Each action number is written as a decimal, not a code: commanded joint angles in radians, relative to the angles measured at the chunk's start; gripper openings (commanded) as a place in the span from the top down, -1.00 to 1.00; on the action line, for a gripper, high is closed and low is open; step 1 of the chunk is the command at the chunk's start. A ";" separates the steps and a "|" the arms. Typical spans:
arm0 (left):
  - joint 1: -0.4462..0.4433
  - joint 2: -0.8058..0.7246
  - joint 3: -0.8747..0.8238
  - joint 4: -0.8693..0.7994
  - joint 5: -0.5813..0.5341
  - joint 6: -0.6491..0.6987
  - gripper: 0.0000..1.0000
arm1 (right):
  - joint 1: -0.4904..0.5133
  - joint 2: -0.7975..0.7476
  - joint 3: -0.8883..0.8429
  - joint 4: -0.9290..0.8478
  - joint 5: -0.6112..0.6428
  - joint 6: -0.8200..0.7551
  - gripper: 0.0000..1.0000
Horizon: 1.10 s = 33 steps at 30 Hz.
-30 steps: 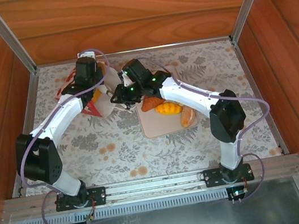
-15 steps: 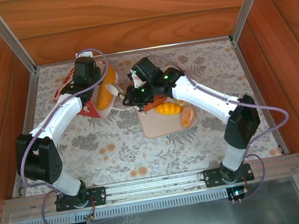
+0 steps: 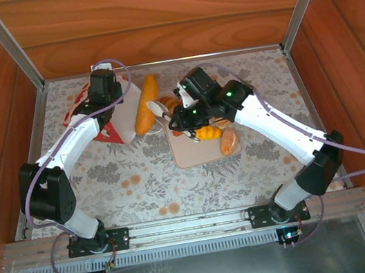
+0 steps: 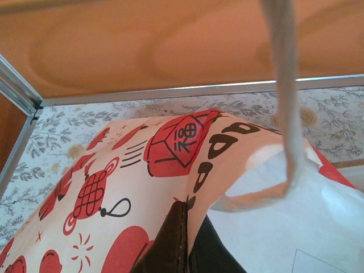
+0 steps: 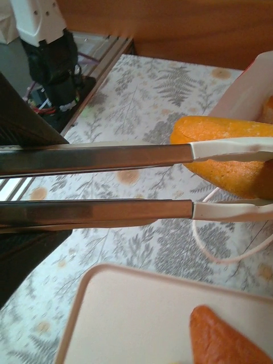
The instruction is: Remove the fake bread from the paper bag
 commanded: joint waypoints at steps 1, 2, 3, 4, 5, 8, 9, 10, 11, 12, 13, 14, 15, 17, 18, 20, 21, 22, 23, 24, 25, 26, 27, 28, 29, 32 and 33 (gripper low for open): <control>0.008 -0.011 0.021 -0.033 -0.008 0.014 1.00 | -0.018 -0.088 -0.011 -0.115 0.053 -0.060 1.00; 0.008 -0.015 0.021 -0.035 -0.003 0.014 1.00 | -0.025 -0.102 -0.017 -0.146 0.066 -0.071 1.00; 0.008 -0.019 0.023 -0.036 0.007 0.011 1.00 | -0.031 -0.112 -0.025 -0.177 0.075 -0.087 1.00; 0.008 -0.024 0.023 -0.037 0.019 0.009 1.00 | -0.036 -0.120 -0.030 -0.203 0.086 -0.093 1.00; 0.008 -0.029 0.023 -0.037 0.032 0.006 1.00 | -0.042 -0.127 -0.034 -0.235 0.097 -0.100 1.00; 0.008 -0.046 0.023 -0.038 0.056 -0.004 1.00 | -0.046 -0.138 -0.042 -0.293 0.109 -0.124 1.00; 0.008 -0.051 0.023 -0.038 0.061 -0.006 1.00 | -0.046 -0.142 -0.045 -0.307 0.112 -0.132 1.00; 0.007 -0.057 0.023 -0.038 0.064 -0.008 1.00 | -0.046 -0.144 -0.049 -0.319 0.118 -0.137 1.00; 0.008 -0.060 0.021 -0.039 0.069 -0.011 1.00 | -0.046 -0.147 -0.054 -0.333 0.127 -0.143 1.00; 0.008 -0.067 0.020 -0.040 0.073 -0.013 1.00 | -0.048 -0.147 -0.060 -0.348 0.136 -0.148 1.00; 0.008 -0.070 0.017 -0.040 0.074 -0.015 1.00 | -0.049 -0.148 -0.063 -0.361 0.149 -0.150 0.99; 0.008 -0.075 0.014 -0.041 0.075 -0.018 1.00 | -0.048 -0.146 -0.068 -0.375 0.163 -0.152 1.00; 0.008 -0.080 0.012 -0.041 0.076 -0.021 1.00 | -0.048 -0.144 -0.073 -0.386 0.176 -0.152 1.00; 0.008 -0.087 0.006 -0.041 0.081 -0.025 1.00 | -0.048 -0.140 -0.075 -0.402 0.187 -0.153 1.00; 0.008 -0.089 0.003 -0.041 0.082 -0.028 1.00 | -0.048 -0.136 -0.074 -0.412 0.194 -0.150 1.00; 0.008 -0.091 -0.003 -0.042 0.084 -0.036 1.00 | -0.048 -0.131 -0.074 -0.434 0.213 -0.144 1.00; 0.008 -0.090 -0.006 -0.042 0.087 -0.040 1.00 | -0.048 -0.129 -0.076 -0.444 0.223 -0.142 1.00; 0.008 -0.091 -0.008 -0.040 0.089 -0.042 1.00 | -0.048 -0.128 -0.080 -0.451 0.232 -0.138 1.00; 0.007 -0.091 -0.009 -0.040 0.093 -0.046 1.00 | -0.048 -0.126 -0.085 -0.455 0.240 -0.134 0.99; 0.008 -0.090 -0.011 -0.040 0.095 -0.048 1.00 | -0.048 -0.123 -0.092 -0.454 0.248 -0.129 0.97; 0.008 -0.090 -0.011 -0.039 0.097 -0.049 1.00 | -0.048 -0.120 -0.096 -0.452 0.254 -0.125 0.96; 0.008 -0.089 -0.012 -0.039 0.099 -0.050 1.00 | -0.048 -0.114 -0.100 -0.449 0.259 -0.121 0.94; 0.008 -0.088 -0.010 -0.039 0.099 -0.051 1.00 | -0.048 -0.105 -0.102 -0.443 0.256 -0.119 0.92; 0.007 -0.087 -0.010 -0.038 0.102 -0.052 1.00 | -0.048 -0.098 -0.105 -0.437 0.250 -0.117 0.89; 0.007 -0.086 -0.008 -0.038 0.104 -0.052 1.00 | -0.048 -0.088 -0.106 -0.432 0.245 -0.115 0.87; 0.007 -0.085 -0.006 -0.038 0.107 -0.051 1.00 | -0.047 -0.054 -0.104 -0.438 0.263 -0.100 0.85; 0.008 -0.085 -0.008 -0.037 0.107 -0.051 1.00 | -0.048 -0.043 -0.102 -0.441 0.269 -0.097 0.85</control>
